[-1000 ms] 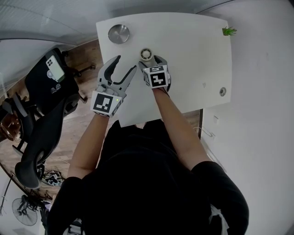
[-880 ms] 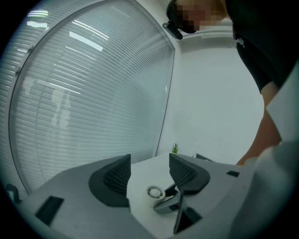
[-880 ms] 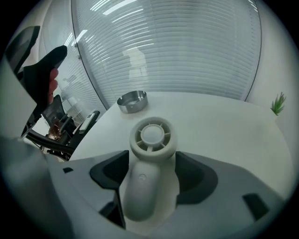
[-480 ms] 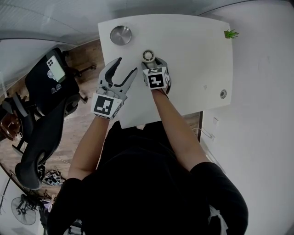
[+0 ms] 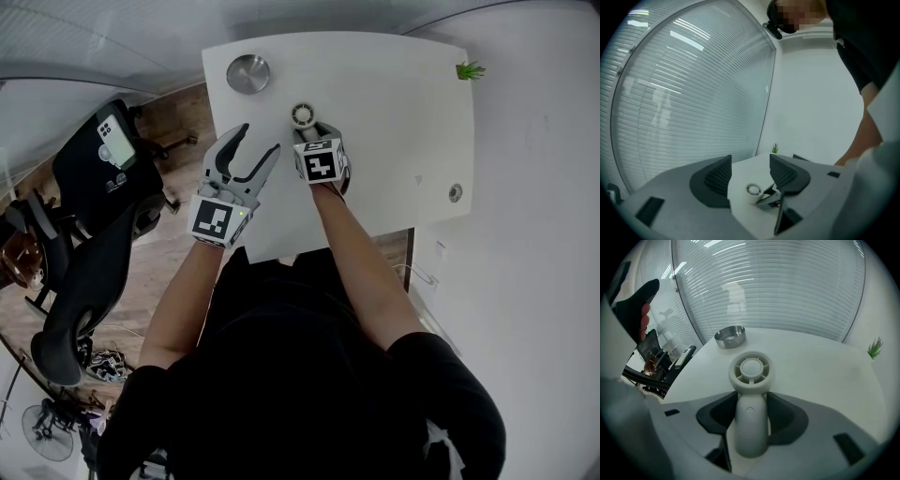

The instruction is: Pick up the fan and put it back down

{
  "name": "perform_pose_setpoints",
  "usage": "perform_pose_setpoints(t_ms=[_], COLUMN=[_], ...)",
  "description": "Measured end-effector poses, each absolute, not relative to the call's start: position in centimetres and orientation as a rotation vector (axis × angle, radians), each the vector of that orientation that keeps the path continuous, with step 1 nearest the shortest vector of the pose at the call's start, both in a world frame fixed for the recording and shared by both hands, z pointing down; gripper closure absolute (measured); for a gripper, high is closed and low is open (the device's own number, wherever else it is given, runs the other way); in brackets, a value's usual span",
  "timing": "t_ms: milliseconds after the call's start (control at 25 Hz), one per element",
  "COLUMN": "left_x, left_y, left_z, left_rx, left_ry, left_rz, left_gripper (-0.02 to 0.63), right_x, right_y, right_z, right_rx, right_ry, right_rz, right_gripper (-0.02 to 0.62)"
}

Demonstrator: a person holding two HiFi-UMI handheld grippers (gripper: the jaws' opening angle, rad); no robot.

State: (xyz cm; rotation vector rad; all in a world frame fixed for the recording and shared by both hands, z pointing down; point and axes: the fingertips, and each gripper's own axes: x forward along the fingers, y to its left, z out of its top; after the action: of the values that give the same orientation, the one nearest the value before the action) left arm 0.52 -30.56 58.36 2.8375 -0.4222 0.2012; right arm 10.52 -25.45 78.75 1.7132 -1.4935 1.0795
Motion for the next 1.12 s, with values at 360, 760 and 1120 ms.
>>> perform_pose_setpoints(t_ms=[360, 760, 1120], left_x=[-0.3, -1.2, -2.3], left_y=[-30.1, -29.4, -28.3], left_z=[57.9, 54.8, 50.7], left_rx=[2.845, 2.89, 2.9], left_ry=[-0.416, -0.406, -0.495], left_rz=[0.194, 0.166, 0.137], left_gripper=[0.348, 0.353, 0.356], right_x=[11.0, 10.8, 10.6], right_y=[-25.0, -25.3, -25.4], right_z=[77.0, 71.2, 63.5], right_rx=[1.755, 1.851, 1.889], right_ry=[-1.503, -1.574, -1.772], right_rz=[1.052, 0.991, 0.862], right_gripper=[0.4, 0.4, 0.4])
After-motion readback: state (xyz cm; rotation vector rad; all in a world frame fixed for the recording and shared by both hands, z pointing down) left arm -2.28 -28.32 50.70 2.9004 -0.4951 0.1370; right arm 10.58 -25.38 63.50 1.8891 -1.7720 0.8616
